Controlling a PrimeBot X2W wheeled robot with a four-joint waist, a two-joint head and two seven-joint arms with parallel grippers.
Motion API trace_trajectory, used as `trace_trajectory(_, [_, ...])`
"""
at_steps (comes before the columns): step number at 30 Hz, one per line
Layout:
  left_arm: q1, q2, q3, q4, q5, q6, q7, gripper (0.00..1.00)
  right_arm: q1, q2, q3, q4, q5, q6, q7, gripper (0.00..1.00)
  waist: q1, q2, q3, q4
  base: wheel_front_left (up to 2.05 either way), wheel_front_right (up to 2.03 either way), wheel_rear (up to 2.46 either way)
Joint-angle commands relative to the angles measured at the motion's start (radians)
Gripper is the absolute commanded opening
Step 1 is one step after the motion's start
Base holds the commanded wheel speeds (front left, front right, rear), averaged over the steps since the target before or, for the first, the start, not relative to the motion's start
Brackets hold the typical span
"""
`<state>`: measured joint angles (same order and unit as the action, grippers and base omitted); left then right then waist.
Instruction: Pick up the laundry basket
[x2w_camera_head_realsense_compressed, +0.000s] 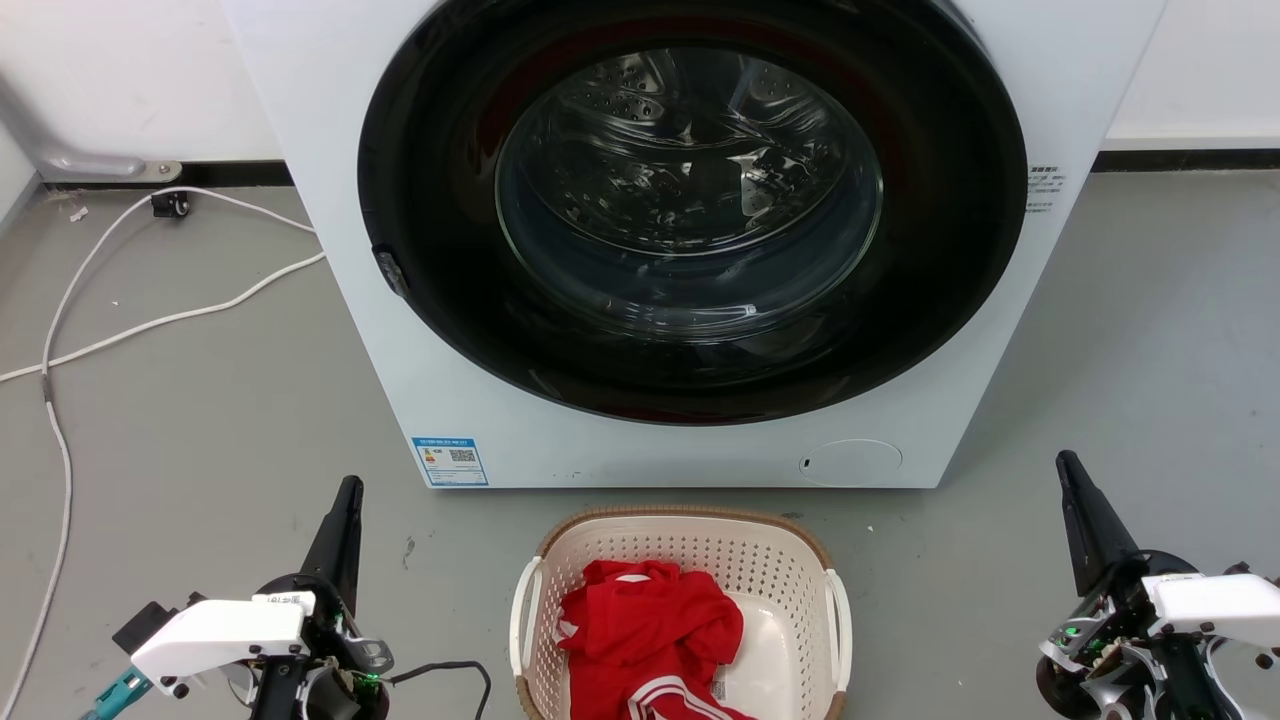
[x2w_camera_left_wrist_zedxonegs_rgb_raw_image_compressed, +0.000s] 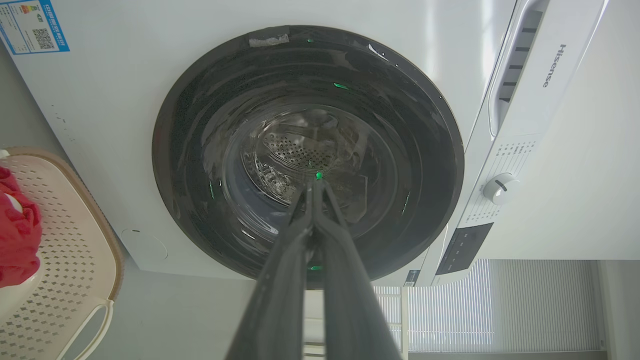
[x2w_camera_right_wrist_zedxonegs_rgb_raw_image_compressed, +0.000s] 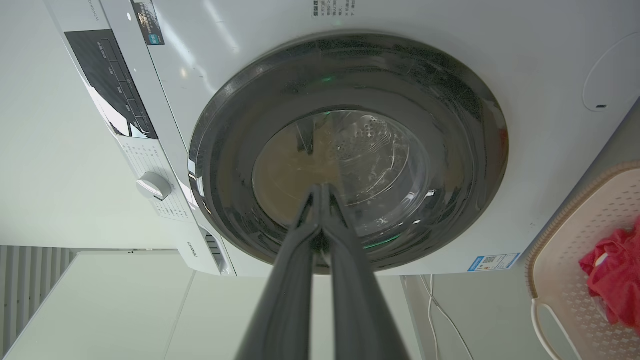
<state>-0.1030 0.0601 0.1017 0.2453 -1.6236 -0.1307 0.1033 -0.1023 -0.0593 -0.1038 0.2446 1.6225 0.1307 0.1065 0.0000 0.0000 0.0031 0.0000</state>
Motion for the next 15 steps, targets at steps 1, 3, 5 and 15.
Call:
trace_trajectory(1, [-0.010,-0.002,0.003,0.001,0.002,-0.002,0.004,0.00,-0.011,0.003,-0.001,0.001,-0.003,0.000,0.002,0.00,0.0000,0.0000,0.000,0.000,0.00,0.00,0.00])
trace_trajectory(3, [-0.010,-0.002,0.003,0.001,0.002,-0.002,0.005,0.00,-0.011,0.003,-0.002,0.001,-0.004,0.000,0.003,0.00,0.0000,0.0000,0.000,0.000,0.00,0.00,0.00])
trace_trajectory(5, [-0.010,-0.003,0.003,0.001,0.003,-0.002,0.005,0.00,-0.011,0.003,-0.002,0.001,-0.004,0.000,0.003,0.00,0.0000,0.0000,0.000,0.000,0.00,0.00,0.00])
trace_trajectory(15, [-0.011,-0.003,0.005,0.002,0.004,-0.002,0.007,0.00,-0.012,0.004,-0.003,0.001,-0.005,0.000,0.004,0.00,0.0000,0.0000,0.000,0.000,0.00,0.00,0.00])
